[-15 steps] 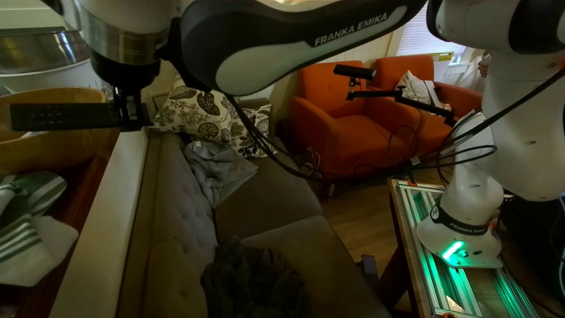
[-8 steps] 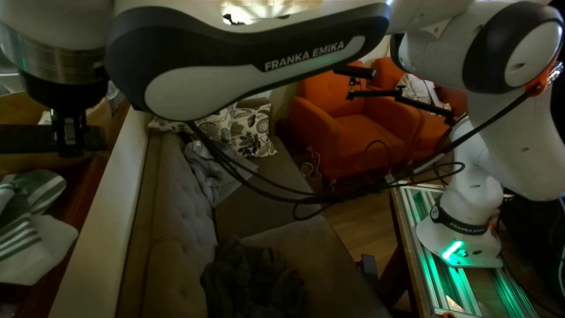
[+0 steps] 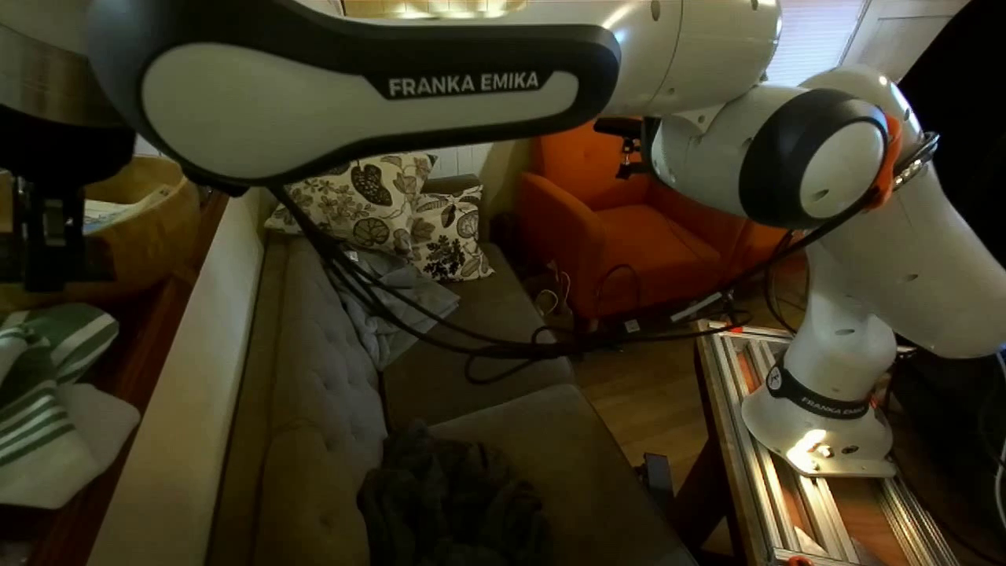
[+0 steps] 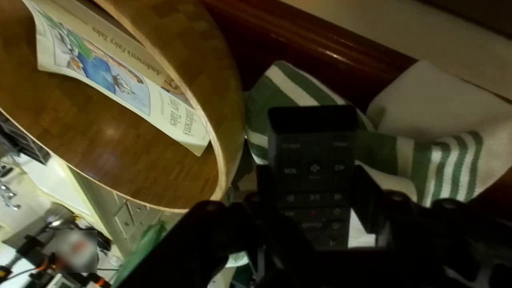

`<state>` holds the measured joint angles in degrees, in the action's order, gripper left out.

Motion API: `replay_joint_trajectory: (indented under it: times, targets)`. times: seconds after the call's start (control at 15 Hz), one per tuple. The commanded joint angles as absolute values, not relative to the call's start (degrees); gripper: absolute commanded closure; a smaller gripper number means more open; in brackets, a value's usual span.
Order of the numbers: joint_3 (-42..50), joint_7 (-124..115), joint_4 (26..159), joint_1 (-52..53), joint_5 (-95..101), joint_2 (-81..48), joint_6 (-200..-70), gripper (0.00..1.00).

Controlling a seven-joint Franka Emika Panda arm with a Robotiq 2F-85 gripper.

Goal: Put the remote on top of the towel

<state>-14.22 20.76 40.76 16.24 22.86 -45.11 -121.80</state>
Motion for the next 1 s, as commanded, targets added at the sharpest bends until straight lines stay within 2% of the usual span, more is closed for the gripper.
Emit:
replay_joint_trajectory:
  times: [0.0,0.13,0.2,0.6,0.67,0.93]
  targets:
    - [-15.0,23.0,38.8,16.2,22.4,-46.3,-121.0,0.49]
    - [-15.6,24.8,36.4,16.2,22.1,-47.7,-120.5,0.49]
    - [-15.7,25.1,35.9,16.2,22.1,-48.0,-120.4,0.74]
    - [-11.9,16.2,30.5,19.7,24.2,-52.9,-122.7,0.74]
    - [-7.0,17.1,28.2,22.2,21.6,-54.2,-123.4,0.74]
    - [1.9,16.3,24.2,25.8,25.1,-57.0,-123.4,0.74]
